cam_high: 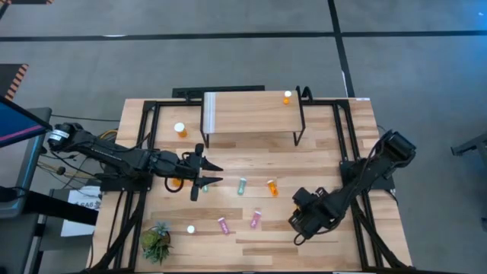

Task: Pick and place medicine bottles onto shelf by color
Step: Put the bottom small orange pill bottle on the shelf aligned with the other small orange pill bottle

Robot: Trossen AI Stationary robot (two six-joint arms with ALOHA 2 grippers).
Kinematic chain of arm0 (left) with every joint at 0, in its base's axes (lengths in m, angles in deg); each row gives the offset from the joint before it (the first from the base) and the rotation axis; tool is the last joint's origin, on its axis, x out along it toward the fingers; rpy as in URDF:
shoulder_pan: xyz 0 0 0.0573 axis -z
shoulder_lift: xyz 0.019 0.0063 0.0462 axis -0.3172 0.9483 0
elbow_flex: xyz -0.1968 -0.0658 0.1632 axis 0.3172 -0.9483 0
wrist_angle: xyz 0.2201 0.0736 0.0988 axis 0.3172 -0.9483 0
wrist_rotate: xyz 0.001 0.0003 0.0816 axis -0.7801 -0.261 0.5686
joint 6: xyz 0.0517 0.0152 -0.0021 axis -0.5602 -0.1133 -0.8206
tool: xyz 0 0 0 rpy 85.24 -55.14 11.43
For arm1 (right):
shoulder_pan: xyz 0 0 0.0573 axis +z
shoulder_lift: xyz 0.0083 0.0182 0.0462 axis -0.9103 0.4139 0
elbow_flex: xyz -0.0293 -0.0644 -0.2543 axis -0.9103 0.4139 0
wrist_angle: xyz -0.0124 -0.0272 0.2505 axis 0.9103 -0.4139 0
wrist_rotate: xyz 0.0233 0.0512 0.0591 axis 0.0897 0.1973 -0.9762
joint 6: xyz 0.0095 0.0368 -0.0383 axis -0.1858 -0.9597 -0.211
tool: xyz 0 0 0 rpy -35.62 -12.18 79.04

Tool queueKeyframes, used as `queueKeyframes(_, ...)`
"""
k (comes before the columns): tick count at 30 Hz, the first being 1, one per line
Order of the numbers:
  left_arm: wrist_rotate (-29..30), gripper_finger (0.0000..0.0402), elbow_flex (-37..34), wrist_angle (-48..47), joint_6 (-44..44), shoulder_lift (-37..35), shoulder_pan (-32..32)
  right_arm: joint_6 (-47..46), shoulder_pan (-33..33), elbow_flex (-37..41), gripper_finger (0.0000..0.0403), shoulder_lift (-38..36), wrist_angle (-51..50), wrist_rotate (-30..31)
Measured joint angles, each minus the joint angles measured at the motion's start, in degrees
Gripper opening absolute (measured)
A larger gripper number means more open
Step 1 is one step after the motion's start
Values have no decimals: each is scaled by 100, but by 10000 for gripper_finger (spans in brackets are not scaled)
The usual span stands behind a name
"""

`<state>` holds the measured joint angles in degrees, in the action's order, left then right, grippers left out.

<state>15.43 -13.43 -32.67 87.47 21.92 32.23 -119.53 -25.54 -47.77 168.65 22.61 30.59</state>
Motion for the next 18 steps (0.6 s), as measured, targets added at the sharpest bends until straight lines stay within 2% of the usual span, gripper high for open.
queueKeyframes(8,-2,136,-2,-81,4,0,24,81,2,0,239,142,-137,-281)
queueKeyframes(11,0,136,-2,-89,7,0,22,162,78,-4,239,-85,-659,-225)
queueKeyframes(14,0,136,-2,-116,11,0,22,-266,234,29,239,-518,-1155,238)
queueKeyframes(18,0,136,-2,-111,5,0,22,-408,493,514,239,-1255,-176,747)
